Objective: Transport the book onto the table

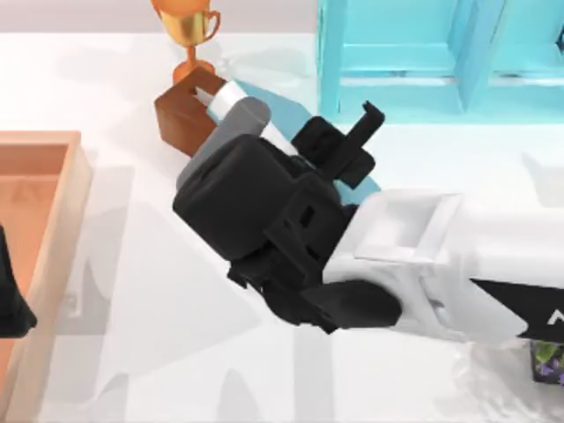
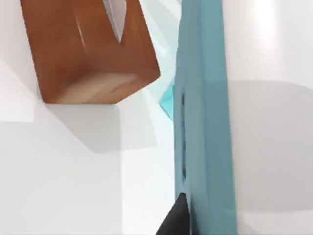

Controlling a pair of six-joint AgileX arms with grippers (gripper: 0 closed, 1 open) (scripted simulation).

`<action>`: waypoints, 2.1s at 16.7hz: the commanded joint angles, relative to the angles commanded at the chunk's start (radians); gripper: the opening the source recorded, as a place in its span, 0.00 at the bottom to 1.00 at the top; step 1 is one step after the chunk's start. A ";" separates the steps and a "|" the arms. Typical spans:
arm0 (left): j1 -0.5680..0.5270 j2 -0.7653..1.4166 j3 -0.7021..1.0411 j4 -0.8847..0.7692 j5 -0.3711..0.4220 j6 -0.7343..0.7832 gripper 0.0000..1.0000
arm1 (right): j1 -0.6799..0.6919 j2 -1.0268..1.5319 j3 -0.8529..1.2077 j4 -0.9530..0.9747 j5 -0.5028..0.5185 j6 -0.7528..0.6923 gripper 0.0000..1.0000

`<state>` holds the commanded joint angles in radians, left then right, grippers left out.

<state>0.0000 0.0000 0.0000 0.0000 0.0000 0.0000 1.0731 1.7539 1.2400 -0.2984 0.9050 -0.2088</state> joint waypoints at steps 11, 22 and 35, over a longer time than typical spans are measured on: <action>0.000 0.000 0.000 0.000 0.000 0.000 1.00 | 0.427 0.188 -0.124 -0.151 0.393 -0.091 0.00; 0.000 0.000 0.000 0.000 0.000 0.000 1.00 | 0.441 0.195 -0.106 -0.208 0.397 -0.043 0.00; 0.000 0.000 0.000 0.000 0.000 0.000 1.00 | 0.436 0.263 -0.151 -0.094 0.395 -0.035 0.08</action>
<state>0.0000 0.0000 0.0000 0.0000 0.0000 0.0000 1.5092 2.0169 1.0886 -0.3926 1.2995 -0.2436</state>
